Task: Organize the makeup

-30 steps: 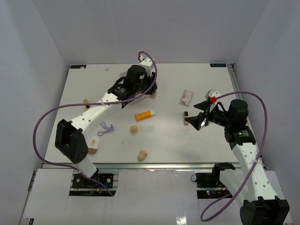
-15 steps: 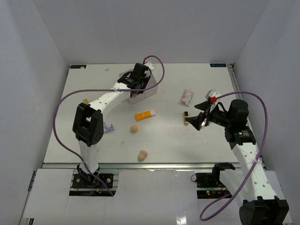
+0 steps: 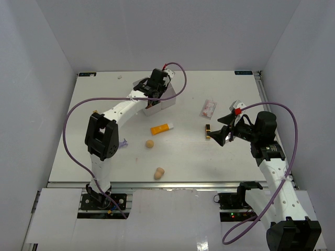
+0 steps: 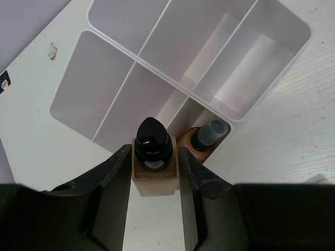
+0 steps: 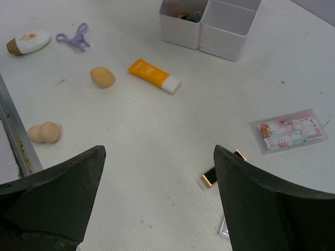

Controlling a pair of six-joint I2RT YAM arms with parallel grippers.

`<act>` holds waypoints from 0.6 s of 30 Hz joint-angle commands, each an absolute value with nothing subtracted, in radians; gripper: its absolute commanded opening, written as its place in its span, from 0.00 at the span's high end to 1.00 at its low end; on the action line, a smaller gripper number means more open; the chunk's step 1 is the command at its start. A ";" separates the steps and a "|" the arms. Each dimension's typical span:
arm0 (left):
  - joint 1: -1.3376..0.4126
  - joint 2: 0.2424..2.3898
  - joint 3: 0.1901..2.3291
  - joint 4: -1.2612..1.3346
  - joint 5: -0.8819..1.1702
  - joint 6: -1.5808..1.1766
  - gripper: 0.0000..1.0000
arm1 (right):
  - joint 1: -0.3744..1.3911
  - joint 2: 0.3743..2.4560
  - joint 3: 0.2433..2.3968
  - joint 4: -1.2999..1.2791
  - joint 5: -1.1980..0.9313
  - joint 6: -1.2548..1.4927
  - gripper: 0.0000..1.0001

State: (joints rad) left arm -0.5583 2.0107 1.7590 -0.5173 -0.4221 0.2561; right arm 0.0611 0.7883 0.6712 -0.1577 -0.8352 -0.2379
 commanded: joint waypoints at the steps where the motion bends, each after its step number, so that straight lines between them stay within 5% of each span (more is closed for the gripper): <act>1: -0.554 2.014 1.804 -0.490 -0.458 0.293 0.91 | 0.051 0.790 0.670 -0.141 -0.853 -0.247 0.10; 10: -0.554 2.047 1.795 -0.488 -0.458 0.298 0.89 | 0.045 0.790 0.669 -0.141 -0.857 -0.247 0.10; 18: -0.557 2.043 1.771 -0.488 -0.463 0.281 0.61 | 0.038 0.788 0.667 -0.141 -0.867 -0.248 0.10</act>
